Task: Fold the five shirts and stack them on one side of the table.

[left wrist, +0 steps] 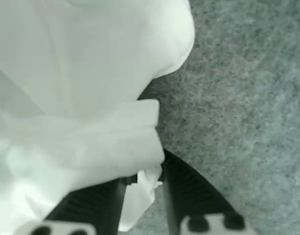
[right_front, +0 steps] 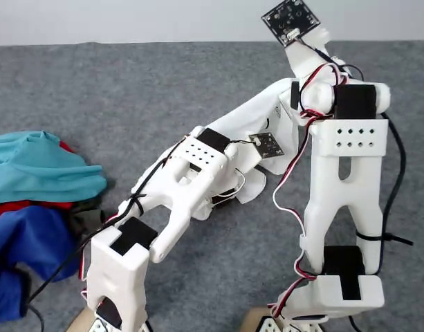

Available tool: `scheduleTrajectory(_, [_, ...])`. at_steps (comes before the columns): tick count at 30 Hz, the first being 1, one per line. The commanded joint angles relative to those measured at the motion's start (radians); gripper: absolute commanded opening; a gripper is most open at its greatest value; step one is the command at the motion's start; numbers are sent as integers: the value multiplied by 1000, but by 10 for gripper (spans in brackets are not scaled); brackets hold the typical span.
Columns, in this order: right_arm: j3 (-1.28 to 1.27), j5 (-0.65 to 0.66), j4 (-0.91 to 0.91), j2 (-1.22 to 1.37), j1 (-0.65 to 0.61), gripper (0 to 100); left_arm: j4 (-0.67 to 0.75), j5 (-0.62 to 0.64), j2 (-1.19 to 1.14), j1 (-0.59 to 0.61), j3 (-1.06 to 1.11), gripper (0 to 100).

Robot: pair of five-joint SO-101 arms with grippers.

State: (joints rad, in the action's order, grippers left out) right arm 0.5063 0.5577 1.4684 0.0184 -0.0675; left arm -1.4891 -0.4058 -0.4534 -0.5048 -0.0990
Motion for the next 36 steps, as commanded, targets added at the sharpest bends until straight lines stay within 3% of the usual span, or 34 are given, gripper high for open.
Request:
scheduleTrajectory(1, [6,5,7,-8,5,10,-6,-5,58,-8,-7,84])
scheduleTrajectory(9, [6,5,7,-8,5,10,-2,-5,61,-29,-7,84])
scheduleTrajectory(18, [6,5,5,-8,5,10,21,-8,12,38,-7,81])
scheduleTrajectory(25, [8,8,5,-10,7,10,2,-6,18,31,-24,8])
scheduleTrajectory(30, [15,9,16,-19,19,10,-144,-2,20,43,-186,6])
scheduleTrajectory(36, [112,9,64,-19,101,10,-269,157,54,137,-562,6])
